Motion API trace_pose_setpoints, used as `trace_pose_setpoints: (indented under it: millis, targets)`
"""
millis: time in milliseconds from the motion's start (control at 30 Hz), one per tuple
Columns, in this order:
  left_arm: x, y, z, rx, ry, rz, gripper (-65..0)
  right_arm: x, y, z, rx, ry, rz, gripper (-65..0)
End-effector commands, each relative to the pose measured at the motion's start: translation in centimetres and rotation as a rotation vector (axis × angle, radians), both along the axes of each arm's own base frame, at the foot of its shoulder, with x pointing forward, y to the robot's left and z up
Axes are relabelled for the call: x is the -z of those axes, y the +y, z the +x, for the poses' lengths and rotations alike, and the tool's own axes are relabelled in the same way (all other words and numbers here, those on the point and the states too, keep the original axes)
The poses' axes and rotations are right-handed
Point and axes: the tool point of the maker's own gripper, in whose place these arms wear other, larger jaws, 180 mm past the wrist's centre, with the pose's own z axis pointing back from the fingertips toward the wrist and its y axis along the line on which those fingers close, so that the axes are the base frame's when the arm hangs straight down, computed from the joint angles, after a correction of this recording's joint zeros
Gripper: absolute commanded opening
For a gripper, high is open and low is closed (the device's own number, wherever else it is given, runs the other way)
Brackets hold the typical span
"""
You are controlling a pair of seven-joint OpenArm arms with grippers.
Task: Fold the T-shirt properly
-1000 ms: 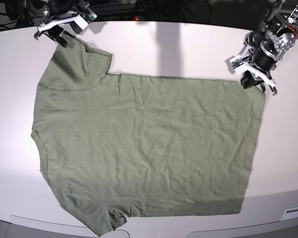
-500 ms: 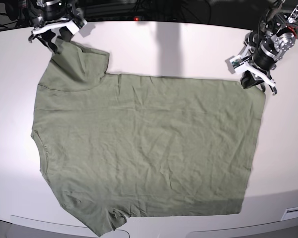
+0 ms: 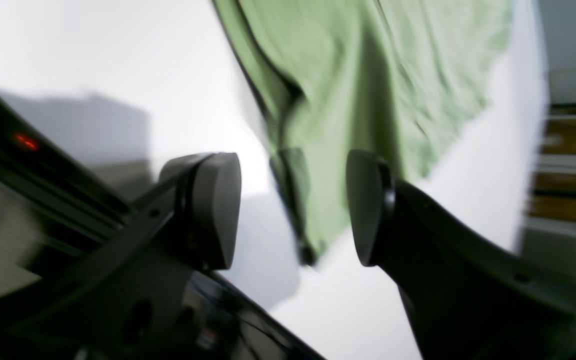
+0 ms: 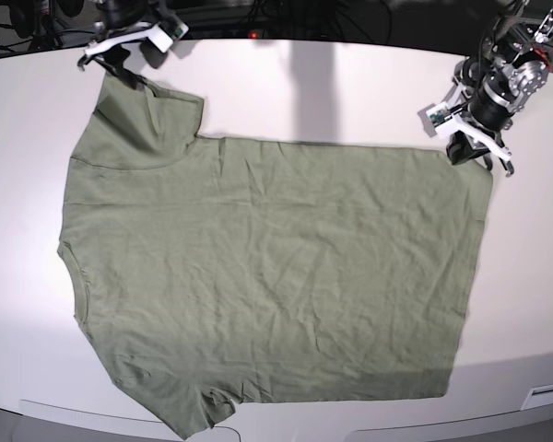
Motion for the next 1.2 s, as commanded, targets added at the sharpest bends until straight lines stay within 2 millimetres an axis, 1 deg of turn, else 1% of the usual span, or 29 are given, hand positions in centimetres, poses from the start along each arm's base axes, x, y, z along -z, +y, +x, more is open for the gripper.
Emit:
trace_pose_setpoints:
  millis: [0,133,233,300,367,500,600,700,800,867,967,1067,1133,1167]
  targets:
    - [2.1,0.2,-3.3,0.016,0.133,0.024,-65.0,1.3,0.2,-2.2,0.008,0.125,0.017,-30.3]
    - [2.1,0.2,-3.3,0.016,0.133,0.023,-65.0,2.3,-0.7,-2.4,0.062,0.227,-0.005,-30.3]
    - [2.1,0.2,-3.3,0.016,0.133,0.024,-65.0,2.5,-0.7,-2.0,0.082,0.261,0.02,-30.3]
    - [2.1,0.2,-3.4,0.016,0.133,0.024,-65.0,2.7,-1.2,-2.1,0.099,0.282,0.005,-30.3]
    - [2.1,0.2,-3.4,0.016,0.133,0.024,-65.0,2.9,-2.1,-2.7,0.111,0.321,-0.039,-30.3]
    - [2.1,0.2,-3.4,0.016,0.133,0.024,-65.0,3.2,-3.9,-4.7,0.121,0.429,-0.146,-30.3]
    - [2.1,0.2,-3.3,0.016,0.133,0.024,-65.0,3.0,-5.9,-5.6,0.122,0.485,-0.237,-30.3]
    - [2.1,0.2,-3.4,0.016,0.133,0.024,-65.0,2.2,-9.0,-6.5,0.134,0.527,-0.36,-30.3]
    - [2.1,0.2,-3.4,0.016,0.133,0.024,-65.0,1.3,-11.6,-6.8,0.086,0.527,-0.459,-30.3]
    - [2.1,0.2,-3.3,0.016,0.133,0.023,-65.0,0.9,-12.6,-7.0,0.045,0.526,-0.483,-30.3]
    - [2.1,0.2,-3.4,0.016,0.133,0.024,-65.0,0.8,-12.7,-6.8,0.012,0.518,-0.468,-30.3]
    - [2.1,0.2,-3.4,0.016,0.133,0.024,-65.0,1.1,-11.7,-6.3,-0.012,0.493,-0.415,-30.3]
    - [2.1,0.2,-3.4,0.016,0.133,0.024,-65.0,1.2,-11.3,-6.4,-0.016,0.497,-0.403,-30.4]
    - [2.1,0.2,-3.4,0.016,0.133,0.024,-65.0,1.3,-10.7,-6.9,-0.032,0.516,-0.388,-30.4]
